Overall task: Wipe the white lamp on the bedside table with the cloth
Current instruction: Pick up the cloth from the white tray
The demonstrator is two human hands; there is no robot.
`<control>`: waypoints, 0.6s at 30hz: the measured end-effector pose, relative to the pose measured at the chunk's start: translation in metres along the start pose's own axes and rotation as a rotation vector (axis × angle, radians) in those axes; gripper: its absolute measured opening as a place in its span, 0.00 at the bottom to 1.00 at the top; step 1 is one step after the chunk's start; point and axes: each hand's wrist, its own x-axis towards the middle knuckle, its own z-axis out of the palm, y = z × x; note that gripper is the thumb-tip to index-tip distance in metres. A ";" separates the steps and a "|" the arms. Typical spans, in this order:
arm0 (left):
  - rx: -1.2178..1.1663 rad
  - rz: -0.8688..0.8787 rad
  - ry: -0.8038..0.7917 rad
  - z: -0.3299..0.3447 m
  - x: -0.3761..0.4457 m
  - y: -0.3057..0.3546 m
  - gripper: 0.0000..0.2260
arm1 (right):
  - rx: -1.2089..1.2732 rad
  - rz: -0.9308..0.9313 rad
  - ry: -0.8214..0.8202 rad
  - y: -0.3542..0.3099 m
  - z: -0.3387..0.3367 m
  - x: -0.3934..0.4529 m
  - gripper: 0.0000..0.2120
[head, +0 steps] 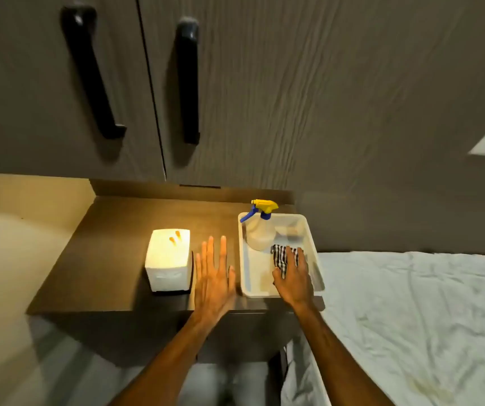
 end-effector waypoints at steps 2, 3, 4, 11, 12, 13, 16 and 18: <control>0.057 -0.062 -0.119 0.017 0.012 -0.009 0.30 | -0.056 0.044 -0.070 0.001 0.007 0.020 0.35; 0.072 -0.099 -0.160 0.026 0.015 -0.015 0.30 | -0.105 0.054 -0.112 0.004 0.011 0.027 0.36; 0.080 -0.119 -0.205 0.034 0.018 -0.020 0.31 | -0.150 0.059 -0.163 0.006 0.014 0.034 0.36; 0.200 -0.131 -0.416 0.074 0.024 -0.033 0.31 | -0.278 0.080 -0.207 0.020 0.032 0.054 0.35; 0.204 -0.128 -0.406 0.076 0.021 -0.034 0.31 | -0.285 0.086 -0.206 0.020 0.033 0.055 0.36; 0.197 -0.127 -0.389 0.078 0.020 -0.034 0.32 | -0.297 0.090 -0.206 0.020 0.033 0.057 0.36; 0.191 -0.126 -0.342 0.084 0.016 -0.037 0.32 | -0.328 0.090 -0.157 0.022 0.034 0.061 0.33; 0.200 -0.126 -0.354 0.085 0.016 -0.038 0.31 | -0.343 0.082 -0.122 0.023 0.033 0.060 0.28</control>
